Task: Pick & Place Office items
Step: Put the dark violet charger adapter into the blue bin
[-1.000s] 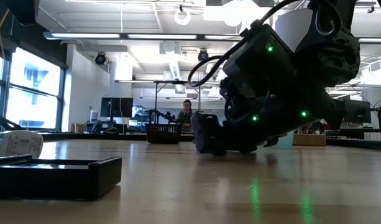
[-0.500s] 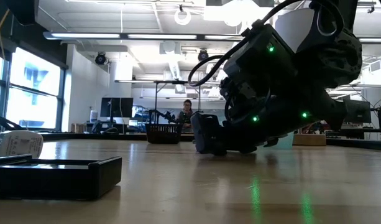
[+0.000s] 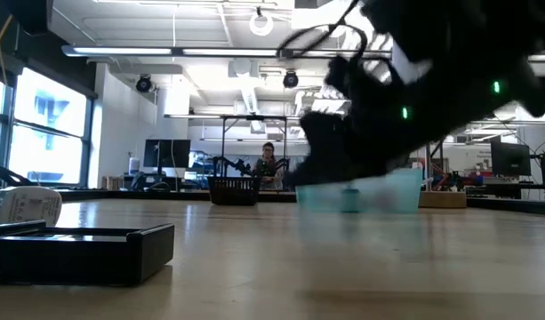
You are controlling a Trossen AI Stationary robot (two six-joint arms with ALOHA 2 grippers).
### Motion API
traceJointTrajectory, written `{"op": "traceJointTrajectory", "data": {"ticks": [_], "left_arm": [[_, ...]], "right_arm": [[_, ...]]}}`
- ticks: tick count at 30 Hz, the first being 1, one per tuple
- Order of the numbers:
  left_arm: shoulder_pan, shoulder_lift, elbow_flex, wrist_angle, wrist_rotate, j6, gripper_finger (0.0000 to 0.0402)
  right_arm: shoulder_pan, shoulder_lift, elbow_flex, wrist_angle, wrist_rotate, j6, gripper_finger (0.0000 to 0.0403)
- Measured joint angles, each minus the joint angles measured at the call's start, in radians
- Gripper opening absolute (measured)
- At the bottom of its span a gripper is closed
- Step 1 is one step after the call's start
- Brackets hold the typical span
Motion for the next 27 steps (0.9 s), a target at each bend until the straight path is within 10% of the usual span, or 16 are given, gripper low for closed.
{"op": "traceJointTrajectory", "data": {"ticks": [18,27], "left_arm": [[0.000,0.000,0.000,-0.001,0.006,-0.008,0.0242],[0.002,0.000,0.000,-0.001,0.017,0.015,0.0242]], "right_arm": [[-0.060,-0.556,0.002,-0.475,-0.110,-0.008,0.0184],[-0.295,-0.729,0.003,-0.668,-0.400,0.024,0.0184]]}}
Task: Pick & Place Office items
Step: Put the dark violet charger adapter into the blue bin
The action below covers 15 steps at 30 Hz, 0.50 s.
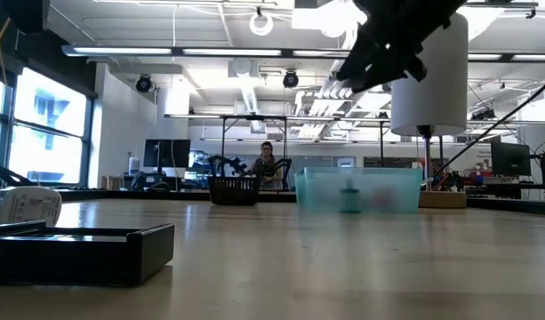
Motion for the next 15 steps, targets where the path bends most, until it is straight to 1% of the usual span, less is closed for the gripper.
{"op": "traceJointTrajectory", "data": {"ticks": [5,7,15], "left_arm": [[0.018,0.000,0.000,0.001,0.000,0.040,0.0242],[0.031,0.000,0.000,0.000,0.000,0.057,0.0242],[0.092,0.000,0.000,0.001,-0.022,0.120,0.0242]], "right_arm": [[-0.174,-0.005,0.000,-0.082,-0.227,0.016,0.0184],[-0.236,0.010,0.001,-0.102,-0.292,0.000,0.0184],[-0.428,0.079,0.001,-0.097,-0.444,-0.125,0.0184]]}}
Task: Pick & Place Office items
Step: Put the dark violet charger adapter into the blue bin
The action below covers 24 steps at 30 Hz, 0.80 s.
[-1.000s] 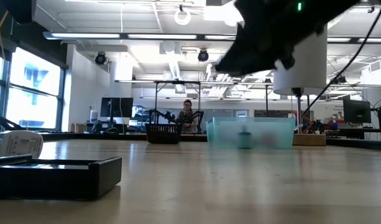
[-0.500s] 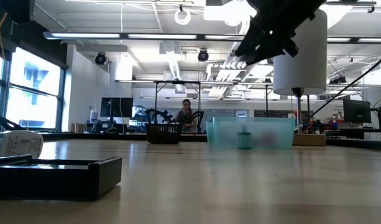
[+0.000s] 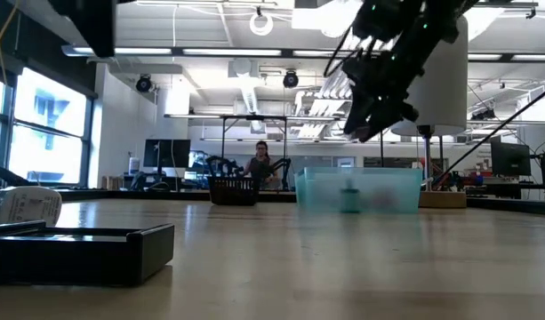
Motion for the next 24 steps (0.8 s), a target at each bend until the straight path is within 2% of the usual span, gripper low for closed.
{"op": "traceJointTrajectory", "data": {"ticks": [6,11,24], "left_arm": [[0.032,0.000,0.000,0.000,-0.003,-0.041,0.0242],[0.031,0.000,0.000,0.000,-0.047,-0.081,0.0242],[0.058,0.000,0.000,0.032,-0.092,-0.161,0.0242]], "right_arm": [[-0.123,0.063,0.000,0.006,-0.081,-0.102,0.0184],[-0.194,0.143,0.041,-0.003,-0.123,-0.185,0.0184],[-0.209,0.422,0.267,-0.149,-0.128,-0.355,0.0184]]}}
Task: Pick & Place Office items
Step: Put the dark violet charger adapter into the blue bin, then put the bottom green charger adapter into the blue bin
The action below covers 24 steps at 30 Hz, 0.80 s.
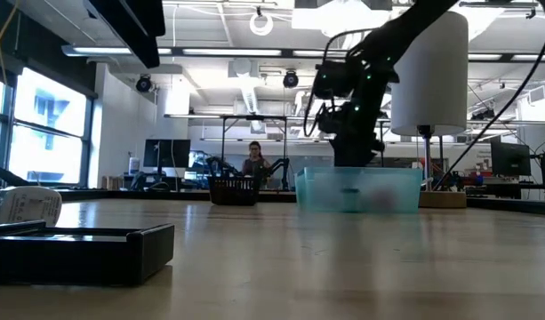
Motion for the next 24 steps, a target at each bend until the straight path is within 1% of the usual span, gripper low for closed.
{"op": "traceJointTrajectory", "data": {"ticks": [5,16,21,24], "left_arm": [[-0.001,0.000,0.000,0.018,-0.012,0.000,0.0242],[-0.001,0.000,0.000,0.019,-0.023,0.000,0.0242],[-0.001,0.000,0.000,0.019,-0.023,0.000,0.0242],[-0.005,0.000,0.000,0.019,-0.024,-0.004,0.0242]], "right_arm": [[-0.002,0.049,0.026,-0.001,0.004,-0.042,0.0184],[-0.020,0.094,0.030,0.015,0.004,-0.081,0.0185],[-0.019,0.095,0.030,0.026,0.010,-0.082,0.0227],[-0.019,0.096,0.029,0.024,0.010,-0.082,0.0239]]}}
